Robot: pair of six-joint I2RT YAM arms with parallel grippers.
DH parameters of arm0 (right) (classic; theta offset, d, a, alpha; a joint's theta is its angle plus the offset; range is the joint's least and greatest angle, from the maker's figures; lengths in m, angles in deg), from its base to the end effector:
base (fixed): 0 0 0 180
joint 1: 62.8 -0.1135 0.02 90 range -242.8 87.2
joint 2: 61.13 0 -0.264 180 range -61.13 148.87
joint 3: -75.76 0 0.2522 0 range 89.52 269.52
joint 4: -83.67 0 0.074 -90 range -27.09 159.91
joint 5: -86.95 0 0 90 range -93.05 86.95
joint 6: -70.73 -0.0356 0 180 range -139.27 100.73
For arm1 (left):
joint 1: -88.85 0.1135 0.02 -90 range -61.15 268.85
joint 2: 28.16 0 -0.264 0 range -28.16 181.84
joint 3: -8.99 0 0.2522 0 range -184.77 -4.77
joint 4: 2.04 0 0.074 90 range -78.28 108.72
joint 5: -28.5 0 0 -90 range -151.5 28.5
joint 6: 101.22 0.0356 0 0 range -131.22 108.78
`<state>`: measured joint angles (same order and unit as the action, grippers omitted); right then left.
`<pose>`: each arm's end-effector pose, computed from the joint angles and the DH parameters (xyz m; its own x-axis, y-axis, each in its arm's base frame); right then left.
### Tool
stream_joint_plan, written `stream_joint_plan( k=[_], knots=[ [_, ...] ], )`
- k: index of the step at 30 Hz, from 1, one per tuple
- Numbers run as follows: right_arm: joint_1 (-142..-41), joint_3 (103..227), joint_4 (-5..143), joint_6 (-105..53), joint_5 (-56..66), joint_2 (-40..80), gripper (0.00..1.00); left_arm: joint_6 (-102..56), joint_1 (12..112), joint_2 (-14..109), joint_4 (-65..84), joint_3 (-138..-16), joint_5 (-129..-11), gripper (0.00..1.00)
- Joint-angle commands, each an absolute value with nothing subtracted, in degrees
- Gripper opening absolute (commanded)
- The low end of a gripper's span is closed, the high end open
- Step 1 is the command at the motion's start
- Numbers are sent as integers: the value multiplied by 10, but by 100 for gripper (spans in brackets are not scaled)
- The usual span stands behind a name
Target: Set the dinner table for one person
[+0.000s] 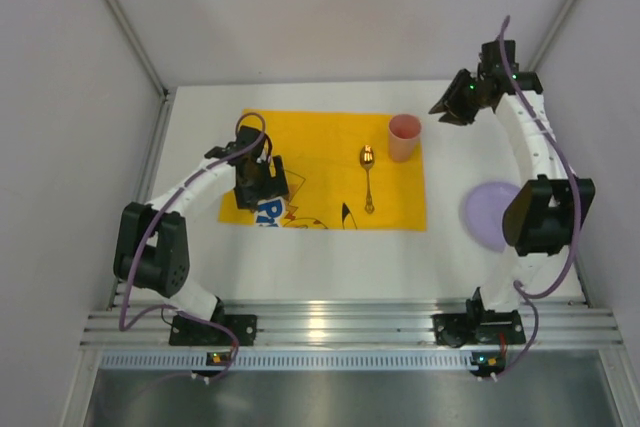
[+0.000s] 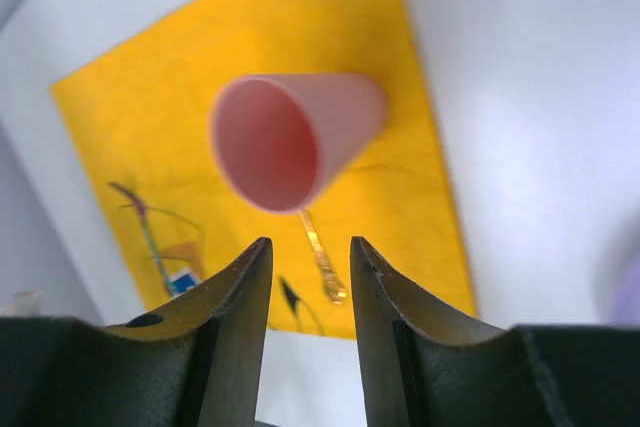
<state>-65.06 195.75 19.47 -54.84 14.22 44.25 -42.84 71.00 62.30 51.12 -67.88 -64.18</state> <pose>0.4033 0.0265 0.3494 -0.7526 0.5262 -0.3958 0.2555 0.7874 0.5610 0.2950 -0.0968 0.2176 -0.9145 -0.2557 -0.3136 -0.1828 0.9525 -0.2435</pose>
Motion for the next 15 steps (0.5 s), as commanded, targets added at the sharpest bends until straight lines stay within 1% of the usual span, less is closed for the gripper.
stream_joint_plan(
  k=[1,3,5,6,9,15],
  knots=[
    [-609,1867,186,-503,26,367,38,-435,705,598,520,-699,-626,89],
    [-592,1805,160,-484,-43,341,40,-437,704,594,520,-695,-626,89],
    [-581,1766,150,-474,-66,334,44,-439,700,591,519,-693,-626,89],
    [-569,1730,149,-467,-73,334,44,-440,698,587,518,-688,-626,89],
    [-560,1686,152,-460,-79,349,44,-443,692,582,515,-680,-627,89],
    [-559,1665,178,-453,-78,391,43,-439,683,571,522,-678,-629,89]
  ],
)
